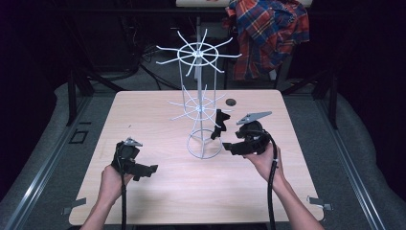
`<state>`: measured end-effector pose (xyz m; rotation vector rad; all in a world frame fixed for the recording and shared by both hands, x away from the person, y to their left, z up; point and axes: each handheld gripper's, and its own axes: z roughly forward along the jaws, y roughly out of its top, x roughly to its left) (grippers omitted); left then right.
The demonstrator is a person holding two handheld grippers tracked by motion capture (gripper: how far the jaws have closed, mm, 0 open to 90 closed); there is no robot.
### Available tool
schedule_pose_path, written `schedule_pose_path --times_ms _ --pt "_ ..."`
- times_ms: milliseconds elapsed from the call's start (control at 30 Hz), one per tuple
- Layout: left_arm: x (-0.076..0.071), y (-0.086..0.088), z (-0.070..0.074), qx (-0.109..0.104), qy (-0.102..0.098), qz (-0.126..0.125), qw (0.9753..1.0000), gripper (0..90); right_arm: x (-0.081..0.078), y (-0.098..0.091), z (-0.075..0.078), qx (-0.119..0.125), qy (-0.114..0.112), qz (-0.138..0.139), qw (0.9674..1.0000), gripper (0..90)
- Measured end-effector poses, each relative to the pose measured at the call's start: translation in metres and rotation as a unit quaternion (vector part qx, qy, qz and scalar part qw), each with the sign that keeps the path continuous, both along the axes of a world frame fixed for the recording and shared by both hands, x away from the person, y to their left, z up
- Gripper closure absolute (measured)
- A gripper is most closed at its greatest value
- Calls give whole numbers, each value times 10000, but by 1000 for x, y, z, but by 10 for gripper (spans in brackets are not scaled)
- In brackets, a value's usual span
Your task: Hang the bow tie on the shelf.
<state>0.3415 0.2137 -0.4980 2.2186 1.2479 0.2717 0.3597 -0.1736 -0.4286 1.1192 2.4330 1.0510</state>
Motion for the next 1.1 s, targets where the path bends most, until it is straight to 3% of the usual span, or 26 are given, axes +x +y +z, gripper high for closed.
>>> schedule_pose_path --times_ms 300,600,900,1100 --pt "0 -1 0 -12 -7 -18 10000 11 -13 -12 -1 -70 89 -59 9999 220" --pt "1 -2 0 -60 -8 -69 10000 1 -30 -17 -11 -139 275 6 9995 172" --pt "1 -3 0 -43 31 -98 9999 0 -42 -30 -34 -395 521 -36 9979 141" --pt "2 -6 0 10 52 -147 9999 0 -47 -31 -51 -754 633 23 9951 105"
